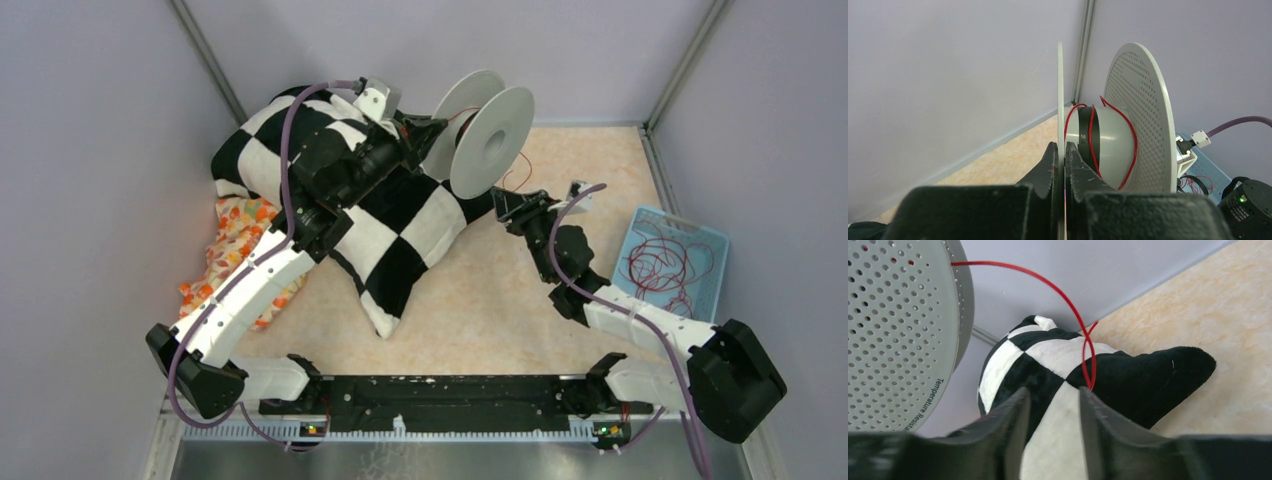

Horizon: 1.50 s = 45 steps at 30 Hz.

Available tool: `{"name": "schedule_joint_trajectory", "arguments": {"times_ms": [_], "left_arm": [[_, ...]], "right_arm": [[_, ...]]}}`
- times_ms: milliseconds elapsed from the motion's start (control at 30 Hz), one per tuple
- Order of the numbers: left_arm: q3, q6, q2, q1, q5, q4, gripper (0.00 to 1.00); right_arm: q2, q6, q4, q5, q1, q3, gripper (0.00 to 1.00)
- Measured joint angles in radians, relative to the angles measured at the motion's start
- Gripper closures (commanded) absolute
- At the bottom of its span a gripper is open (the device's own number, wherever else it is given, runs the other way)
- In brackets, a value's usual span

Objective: Wrap the cables

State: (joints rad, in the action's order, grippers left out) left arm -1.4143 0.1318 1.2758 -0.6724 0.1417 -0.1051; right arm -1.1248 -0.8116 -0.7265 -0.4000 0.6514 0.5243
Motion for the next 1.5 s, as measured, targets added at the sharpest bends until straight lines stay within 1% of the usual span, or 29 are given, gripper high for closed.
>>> {"name": "schedule_joint_trajectory", "arguments": {"times_ms": [33,100,567,633,667,733,1000,1100,1133,1200,1267,1400,1500], "left_arm": [[0.002,0.0,0.0,0.0,0.0,0.0,1.0],[0.002,0.0,0.0,0.0,0.0,0.0,1.0],[0.003,0.0,0.0,0.0,0.004,-0.001,1.0],[0.003,0.0,0.0,0.0,0.007,-0.002,1.0],[0.003,0.0,0.0,0.0,0.007,-0.003,1.0],[0.003,0.0,0.0,0.0,0.01,-0.006,1.0],[0.003,0.0,0.0,0.0,0.02,-0.007,1.0],[0.003,0.0,0.0,0.0,0.022,-0.007,1.0],[0.003,0.0,0.0,0.0,0.022,-0.007,1.0],[0.003,0.0,0.0,0.0,0.022,-0.007,1.0],[0.003,0.0,0.0,0.0,0.022,-0.007,1.0],[0.003,0.0,0.0,0.0,0.022,-0.007,1.0],[0.008,0.001,0.0,0.0,0.017,-0.011,1.0]], "right_arm": [[0.0,-0.001,0.001,0.0,0.0,0.0,0.47],[0.0,-0.002,0.003,-0.003,0.0,0.0,0.44],[0.056,-0.005,0.04,-0.035,-0.013,-0.001,0.44],[0.056,-0.006,0.041,-0.035,-0.013,-0.001,0.46],[0.056,-0.01,0.043,-0.035,-0.013,-0.001,0.51],[0.056,-0.013,0.044,-0.035,-0.013,-0.001,0.55],[0.055,-0.031,0.048,-0.056,-0.016,-0.001,0.57],[0.049,-0.031,0.048,-0.058,-0.02,-0.001,0.65],[0.046,-0.031,0.05,-0.058,-0.021,-0.001,0.7],[0.04,-0.031,0.058,-0.057,-0.026,-0.001,0.82],[0.035,-0.032,0.064,-0.056,-0.034,-0.001,1.0],[0.035,-0.038,0.082,-0.055,-0.046,0.0,1.0],[0.035,-0.034,0.142,-0.04,-0.047,0.011,1.0]]}}
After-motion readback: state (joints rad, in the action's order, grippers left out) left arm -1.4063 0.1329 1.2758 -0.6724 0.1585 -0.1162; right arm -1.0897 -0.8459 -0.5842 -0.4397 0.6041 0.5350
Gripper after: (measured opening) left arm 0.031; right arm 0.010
